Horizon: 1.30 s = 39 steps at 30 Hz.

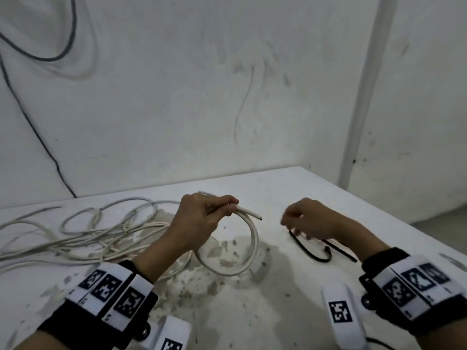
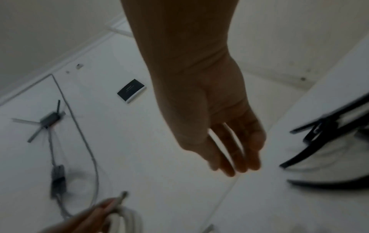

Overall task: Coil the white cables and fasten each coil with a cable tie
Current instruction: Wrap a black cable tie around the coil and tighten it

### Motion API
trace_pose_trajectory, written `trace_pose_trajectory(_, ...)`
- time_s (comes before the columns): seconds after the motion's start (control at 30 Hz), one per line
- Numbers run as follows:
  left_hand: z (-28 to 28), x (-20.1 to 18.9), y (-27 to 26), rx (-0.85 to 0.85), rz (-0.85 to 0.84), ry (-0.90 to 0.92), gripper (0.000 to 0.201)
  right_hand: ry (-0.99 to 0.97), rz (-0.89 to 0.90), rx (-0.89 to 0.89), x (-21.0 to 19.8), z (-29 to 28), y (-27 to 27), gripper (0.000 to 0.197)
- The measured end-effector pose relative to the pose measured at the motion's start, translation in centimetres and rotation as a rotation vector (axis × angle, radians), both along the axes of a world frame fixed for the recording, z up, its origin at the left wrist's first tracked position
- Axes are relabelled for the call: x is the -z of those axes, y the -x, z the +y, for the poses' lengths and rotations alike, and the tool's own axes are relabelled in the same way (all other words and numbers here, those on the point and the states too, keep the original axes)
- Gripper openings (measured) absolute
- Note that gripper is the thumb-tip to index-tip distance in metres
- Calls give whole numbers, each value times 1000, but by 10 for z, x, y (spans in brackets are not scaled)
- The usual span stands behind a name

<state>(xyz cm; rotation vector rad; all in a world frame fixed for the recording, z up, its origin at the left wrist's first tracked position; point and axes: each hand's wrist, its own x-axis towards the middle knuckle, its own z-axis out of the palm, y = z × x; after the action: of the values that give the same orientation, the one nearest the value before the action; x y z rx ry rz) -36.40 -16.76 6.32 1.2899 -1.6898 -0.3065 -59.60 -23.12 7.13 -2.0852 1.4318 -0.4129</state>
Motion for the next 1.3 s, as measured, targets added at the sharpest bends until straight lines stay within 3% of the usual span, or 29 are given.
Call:
trace_pose_trajectory(0.07,-2,2,9,38,27,-38,13,-8,269,82,9,-5,25,19)
trace_pose_trajectory(0.13,-2,3,16,74,55,-67,12,-3,427,143,21,-5,38,11)
trace_pose_trajectory(0.37,-2,8,22,117,117,-145,13,50,627,271,41,-7,34,37)
trace_pose_trajectory(0.43,3,6,18,121,126,-159,12,75,608,259,40,-6,30,31)
trace_pose_trajectory(0.47,5,4,16,128,134,-164,12,106,592,255,38,-5,26,18)
trace_pose_trajectory(0.5,8,1,14,143,144,-170,13,155,535,240,36,-6,23,6)
trace_pose_trajectory(0.57,15,-5,10,179,171,-183,17,293,369,210,29,-5,10,15)
trace_pose_trajectory(0.7,23,-12,1,193,185,-182,19,644,81,56,4,15,-34,14)
trace_pose_trajectory(0.8,29,-15,-9,146,164,-140,18,739,-123,-20,-5,29,-68,9)
trace_pose_trajectory(0.9,35,-17,-24,70,165,-86,14,590,-363,-13,-11,36,-92,7)
trace_pose_trajectory(1.03,41,-18,-48,12,164,-42,11,196,-624,-84,-23,50,-112,7)
trace_pose_trajectory(1.2,53,-20,-64,-97,168,48,11,-43,-735,-222,-32,59,-134,21)
trace_pose_trajectory(1.3,57,-20,-75,-147,213,98,10,-45,-766,-321,-32,65,-148,17)
